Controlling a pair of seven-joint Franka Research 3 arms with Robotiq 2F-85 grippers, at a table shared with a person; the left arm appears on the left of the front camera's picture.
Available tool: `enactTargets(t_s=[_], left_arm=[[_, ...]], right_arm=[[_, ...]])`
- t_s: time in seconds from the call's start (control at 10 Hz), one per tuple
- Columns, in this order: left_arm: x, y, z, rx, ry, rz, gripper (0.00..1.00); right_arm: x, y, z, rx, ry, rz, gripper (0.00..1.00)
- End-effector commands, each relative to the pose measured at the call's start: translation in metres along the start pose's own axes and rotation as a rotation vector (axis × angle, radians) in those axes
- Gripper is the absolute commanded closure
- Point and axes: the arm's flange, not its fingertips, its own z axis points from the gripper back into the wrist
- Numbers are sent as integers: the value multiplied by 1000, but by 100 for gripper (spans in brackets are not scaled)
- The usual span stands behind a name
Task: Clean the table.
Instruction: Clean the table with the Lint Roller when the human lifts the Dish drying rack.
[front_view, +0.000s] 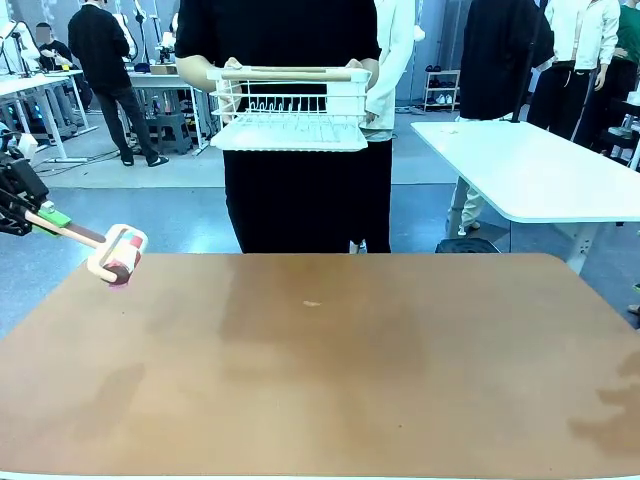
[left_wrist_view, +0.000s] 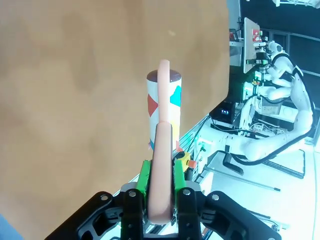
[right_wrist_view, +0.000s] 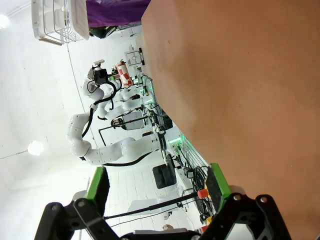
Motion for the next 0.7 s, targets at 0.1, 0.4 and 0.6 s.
enactTargets(t_s=[0.1, 0.4, 0.6], left_arm=[[6, 5, -10, -2, 25, -4, 78], [17, 22, -20, -10, 48, -15, 78], [17, 19, -22, -2, 41, -6, 78]], right_arm=[[0, 2, -1, -4, 0, 2, 0], [0, 2, -1, -4, 0, 2, 0], [0, 2, -1, -4, 0, 2, 0]])
